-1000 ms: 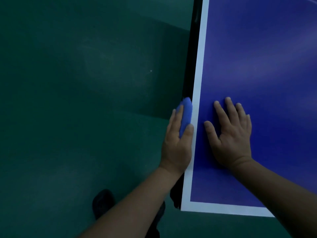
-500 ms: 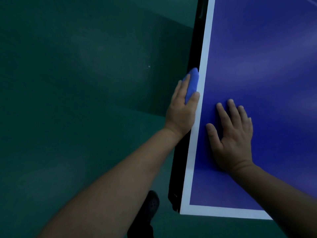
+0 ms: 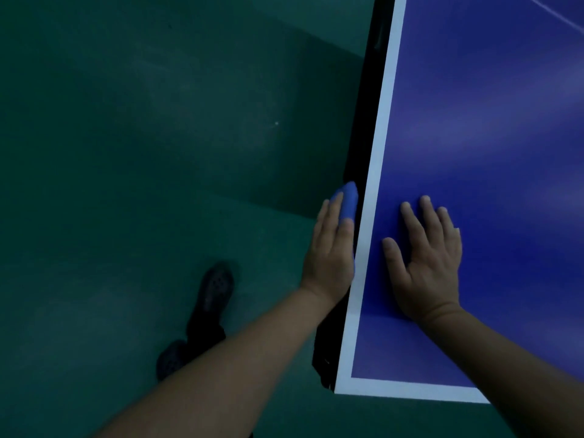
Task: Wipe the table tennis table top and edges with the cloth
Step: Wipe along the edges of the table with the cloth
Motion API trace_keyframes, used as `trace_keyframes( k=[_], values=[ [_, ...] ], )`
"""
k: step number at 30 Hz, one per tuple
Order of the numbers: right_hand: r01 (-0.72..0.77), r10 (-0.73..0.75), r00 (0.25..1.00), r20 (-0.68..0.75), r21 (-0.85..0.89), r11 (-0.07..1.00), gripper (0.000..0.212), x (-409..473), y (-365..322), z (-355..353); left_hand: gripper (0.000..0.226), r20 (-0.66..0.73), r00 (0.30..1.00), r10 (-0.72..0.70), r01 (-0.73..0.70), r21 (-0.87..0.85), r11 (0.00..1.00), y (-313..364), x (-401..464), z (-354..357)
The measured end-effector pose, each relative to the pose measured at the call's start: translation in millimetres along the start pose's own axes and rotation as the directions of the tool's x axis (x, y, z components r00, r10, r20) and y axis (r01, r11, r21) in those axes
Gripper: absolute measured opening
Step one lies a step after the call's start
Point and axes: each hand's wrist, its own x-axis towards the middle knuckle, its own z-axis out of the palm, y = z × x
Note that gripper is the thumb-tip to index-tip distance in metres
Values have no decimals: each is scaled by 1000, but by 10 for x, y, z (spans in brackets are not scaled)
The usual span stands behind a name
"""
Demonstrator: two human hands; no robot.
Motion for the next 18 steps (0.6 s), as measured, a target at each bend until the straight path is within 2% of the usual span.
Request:
trace_keyframes(
  k=[2, 6, 9, 12, 14, 16, 18],
  values=[
    [-5, 5, 1000, -10, 5, 1000, 68, 6, -8, -7, 50, 33, 999, -28, 28, -4, 1000, 79, 53, -18],
    [-18, 18, 1000, 23, 12, 1000, 68, 15, -40, -42, 50, 115, 992, -53, 54, -2, 999, 20, -432, -142],
    [-4, 4, 1000, 23, 7, 1000, 65, 39, -44, -80, 44, 103, 990, -92, 96, -27, 995, -16, -551, -148],
    [34, -31, 998, -50, 54, 998, 48, 386, -58, -168, 45, 31, 998, -60, 60, -8, 998, 102, -244, -72],
    [158, -154, 986, -70, 51, 986, 41, 803, -60, -182, 55, 26, 1000, 15, -16, 11, 1000, 217, 126, -24],
    [266, -264, 962, -64, 29, 964, 43, 1366, -14, -161, 58, 58, 996, 65, -67, 35, 997, 371, 616, 16],
    [232, -229, 972, -57, 41, 972, 50, 1912, 3, -153, 61, 75, 995, 62, -62, 9, 998, 524, 1054, 46]
  ],
)
